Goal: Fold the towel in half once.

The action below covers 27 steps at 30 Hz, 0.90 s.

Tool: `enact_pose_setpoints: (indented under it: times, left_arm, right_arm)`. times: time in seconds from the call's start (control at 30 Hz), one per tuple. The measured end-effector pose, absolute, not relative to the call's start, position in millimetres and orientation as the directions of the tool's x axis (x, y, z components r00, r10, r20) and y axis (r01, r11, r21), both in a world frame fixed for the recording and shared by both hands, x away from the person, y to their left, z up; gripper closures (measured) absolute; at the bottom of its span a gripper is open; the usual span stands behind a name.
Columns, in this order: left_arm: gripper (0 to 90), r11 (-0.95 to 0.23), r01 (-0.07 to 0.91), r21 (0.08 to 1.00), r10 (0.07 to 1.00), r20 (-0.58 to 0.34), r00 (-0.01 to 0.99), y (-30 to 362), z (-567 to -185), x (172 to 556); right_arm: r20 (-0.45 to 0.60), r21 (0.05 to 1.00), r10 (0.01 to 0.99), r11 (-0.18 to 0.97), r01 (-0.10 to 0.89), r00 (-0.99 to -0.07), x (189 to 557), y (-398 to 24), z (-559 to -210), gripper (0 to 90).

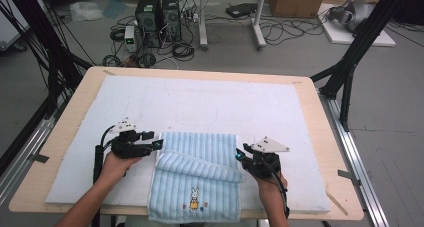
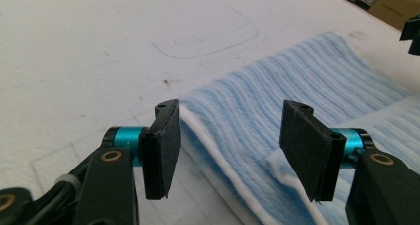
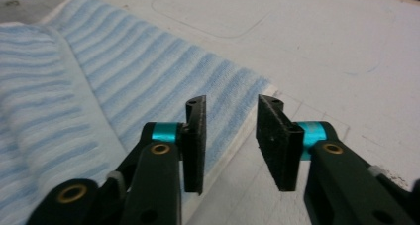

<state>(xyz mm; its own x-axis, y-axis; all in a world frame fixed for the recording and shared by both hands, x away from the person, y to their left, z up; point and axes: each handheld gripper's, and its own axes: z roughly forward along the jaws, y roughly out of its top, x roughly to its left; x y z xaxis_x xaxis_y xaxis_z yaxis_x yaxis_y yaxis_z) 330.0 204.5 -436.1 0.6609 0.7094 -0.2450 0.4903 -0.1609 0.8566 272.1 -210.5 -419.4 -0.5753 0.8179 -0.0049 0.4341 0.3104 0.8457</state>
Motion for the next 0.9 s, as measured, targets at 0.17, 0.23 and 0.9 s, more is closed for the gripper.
enact_pose_setpoints:
  times: [0.17,0.23,0.9]
  left_arm:
    - [41.0,-0.161,0.511,0.845,0.728,-0.248,0.639,205,-441,342]
    - [40.7,-0.161,0.516,0.841,0.725,-0.253,0.64,204,-443,345]
    - [39.7,-0.347,0.515,0.783,0.77,-0.075,0.633,185,-451,345]
  right_arm:
    - [0.011,0.827,0.822,0.313,0.467,-0.57,290,-209,-426,50.4]
    - [0.0,0.814,0.82,0.333,0.477,-0.573,296,-207,-427,46.3]
    - [0.015,0.717,0.796,0.413,0.562,-0.605,312,-184,-445,37.7]
